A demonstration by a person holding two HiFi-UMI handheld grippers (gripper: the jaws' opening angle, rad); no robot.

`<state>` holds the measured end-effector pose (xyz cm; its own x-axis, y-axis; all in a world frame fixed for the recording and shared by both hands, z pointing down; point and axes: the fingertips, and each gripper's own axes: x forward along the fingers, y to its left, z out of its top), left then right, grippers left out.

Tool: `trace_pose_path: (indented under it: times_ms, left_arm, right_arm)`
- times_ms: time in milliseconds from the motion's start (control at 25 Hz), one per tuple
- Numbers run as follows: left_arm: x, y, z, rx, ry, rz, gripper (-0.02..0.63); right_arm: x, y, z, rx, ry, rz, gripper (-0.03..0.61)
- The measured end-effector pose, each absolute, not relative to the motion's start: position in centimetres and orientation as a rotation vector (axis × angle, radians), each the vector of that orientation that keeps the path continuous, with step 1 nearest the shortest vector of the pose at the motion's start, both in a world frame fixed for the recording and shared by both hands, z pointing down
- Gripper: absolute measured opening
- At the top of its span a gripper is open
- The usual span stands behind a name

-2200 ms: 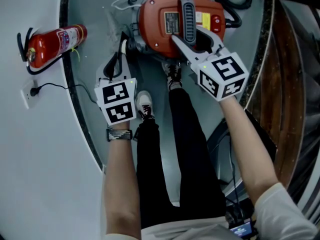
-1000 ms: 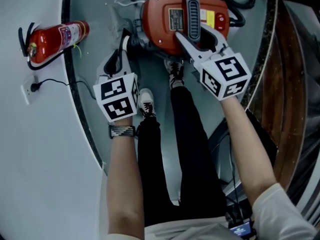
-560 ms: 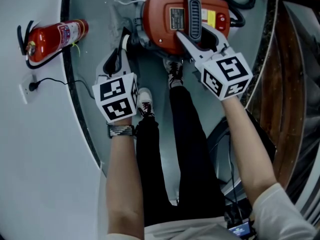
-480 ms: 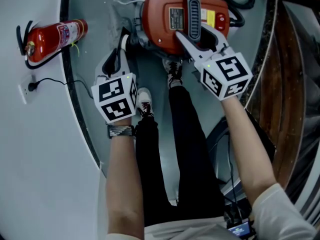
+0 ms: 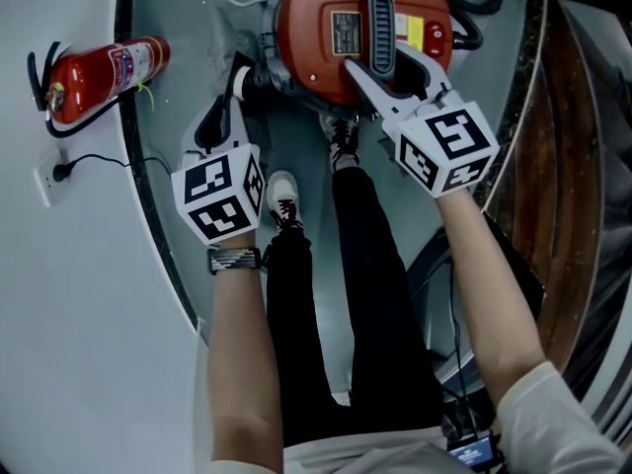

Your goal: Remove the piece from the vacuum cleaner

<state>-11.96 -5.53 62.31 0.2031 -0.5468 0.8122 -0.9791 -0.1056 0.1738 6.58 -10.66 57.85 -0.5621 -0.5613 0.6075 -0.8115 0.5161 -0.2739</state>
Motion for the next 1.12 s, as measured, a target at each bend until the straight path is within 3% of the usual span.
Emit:
trace_pose_path:
  times_ms: [280,720,1120]
  left_arm:
    - [-12.0,-5.5,62.4,1.755,-1.409,0.749,0.04]
    - [-12.2,-7.9,61.5,1.806,-1.349,0.846,0.126]
    - [-11.9,-8.9,59.0,1.859,-1.312,0.871,0.132]
  right_arm:
    - [6.6,-10.7,57.9,1.133,-2.313,0.752,0.207]
    - [6.4,-10.5,57.8,1.133,-2.318,0.734,0.208]
    - [6.3,-10.3,57.8,1.082,-2.31,0.741,0.209]
